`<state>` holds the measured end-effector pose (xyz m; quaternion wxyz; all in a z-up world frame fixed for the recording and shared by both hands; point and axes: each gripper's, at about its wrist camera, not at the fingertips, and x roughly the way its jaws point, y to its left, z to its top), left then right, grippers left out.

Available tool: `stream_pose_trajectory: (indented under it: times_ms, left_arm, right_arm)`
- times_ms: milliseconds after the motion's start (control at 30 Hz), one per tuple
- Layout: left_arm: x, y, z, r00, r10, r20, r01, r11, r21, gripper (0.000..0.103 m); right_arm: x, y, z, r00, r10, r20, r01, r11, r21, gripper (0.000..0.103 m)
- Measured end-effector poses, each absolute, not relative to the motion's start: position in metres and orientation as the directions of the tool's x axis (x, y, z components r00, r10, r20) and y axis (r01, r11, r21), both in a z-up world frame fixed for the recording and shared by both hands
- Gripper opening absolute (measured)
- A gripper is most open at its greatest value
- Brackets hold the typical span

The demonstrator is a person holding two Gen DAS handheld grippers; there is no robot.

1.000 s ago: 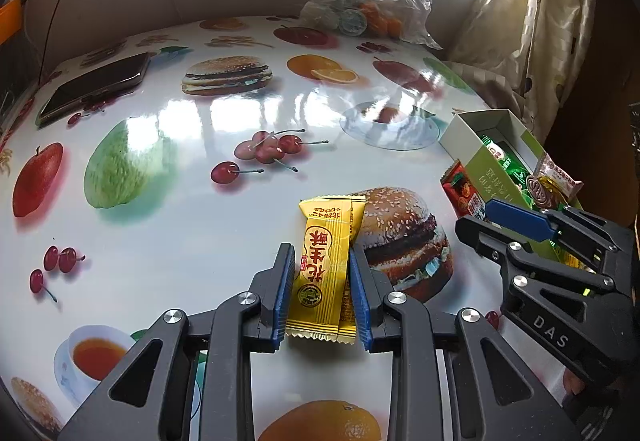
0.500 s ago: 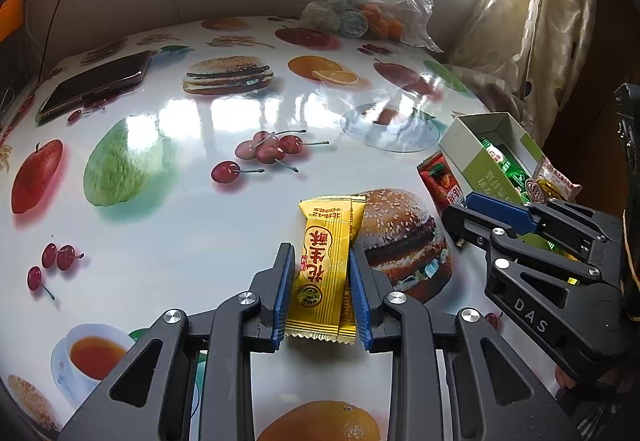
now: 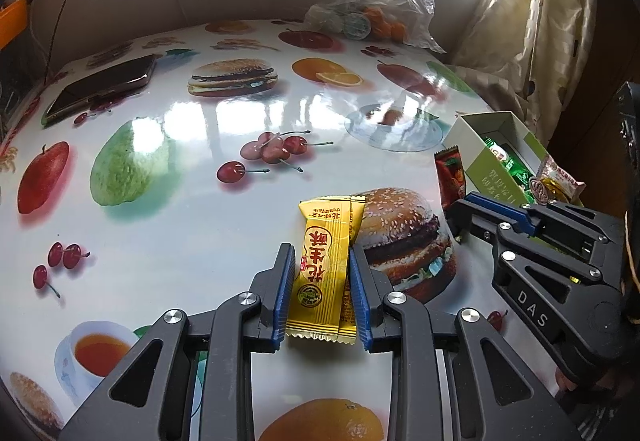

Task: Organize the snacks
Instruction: 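Grasp the yellow peanut candy with the left tool while the right tool grasps the red candy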

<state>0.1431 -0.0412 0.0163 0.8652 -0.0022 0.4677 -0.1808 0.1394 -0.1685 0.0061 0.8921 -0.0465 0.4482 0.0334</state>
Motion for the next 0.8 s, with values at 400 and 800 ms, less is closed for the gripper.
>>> stream_pose_trajectory:
  times_ms: [400,800]
  left_arm:
    - [0.138,-0.039,0.022,0.522,-0.307,-0.796,0.302,0.939,-0.164,0.025]
    - [0.134,-0.038,0.026,0.527,-0.305,-0.793,0.298,0.940,-0.163,0.026]
  right_arm:
    - [0.133,-0.165,0.011,0.602,0.051,-0.797,-0.107,0.994,-0.017,0.005]
    - [0.125,-0.163,0.017,0.614,0.093,-0.784,-0.124,0.992,0.020,0.002]
